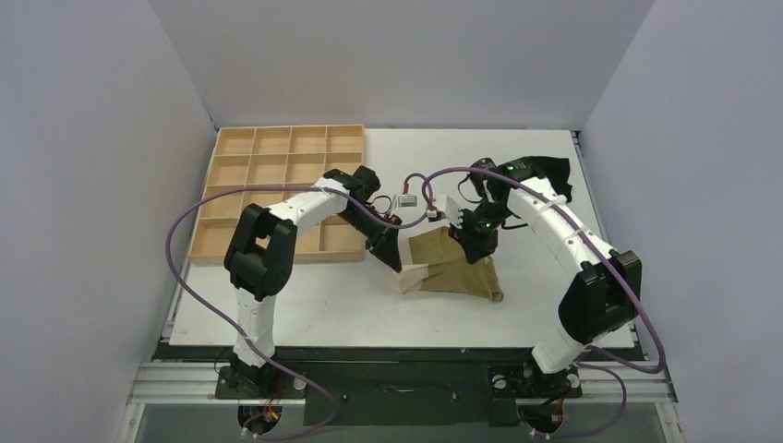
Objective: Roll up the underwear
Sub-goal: Fold the underwear at the center of the board.
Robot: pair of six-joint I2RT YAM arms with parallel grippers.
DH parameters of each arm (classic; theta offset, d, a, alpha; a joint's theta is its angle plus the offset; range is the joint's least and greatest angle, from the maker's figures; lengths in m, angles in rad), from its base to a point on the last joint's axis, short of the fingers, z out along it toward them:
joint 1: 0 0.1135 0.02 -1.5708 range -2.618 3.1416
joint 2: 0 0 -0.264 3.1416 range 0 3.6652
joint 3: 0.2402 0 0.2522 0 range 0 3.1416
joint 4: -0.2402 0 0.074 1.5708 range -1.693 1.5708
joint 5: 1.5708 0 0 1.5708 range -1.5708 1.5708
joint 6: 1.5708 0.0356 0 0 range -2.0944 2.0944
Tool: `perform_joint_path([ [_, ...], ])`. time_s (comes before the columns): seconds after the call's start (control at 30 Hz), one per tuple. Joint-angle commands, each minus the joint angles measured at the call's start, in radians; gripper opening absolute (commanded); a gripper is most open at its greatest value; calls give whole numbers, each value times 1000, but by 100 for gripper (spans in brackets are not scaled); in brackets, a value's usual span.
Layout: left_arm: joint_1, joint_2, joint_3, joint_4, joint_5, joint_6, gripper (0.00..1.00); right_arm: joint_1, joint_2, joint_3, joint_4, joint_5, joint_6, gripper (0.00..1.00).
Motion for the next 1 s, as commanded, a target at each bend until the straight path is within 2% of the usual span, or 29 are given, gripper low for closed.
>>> perform_joint_path([
  [0.0,33,46,74,34,-5,-115,0,-10,78,113,-48,123,-22,0],
  [0.2,84,93,118,135,-73,-253,0,-18,252,265,-78,178,-54,0],
  [0.43,129,141,170,172,-176,-325,0,-15,395,410,-81,216,-77,0],
  [0.67,147,170,192,165,-216,-361,0,4,495,465,-53,262,-84,2],
  [0.97,147,152,189,145,-203,-387,0,13,567,509,-12,299,-110,5],
])
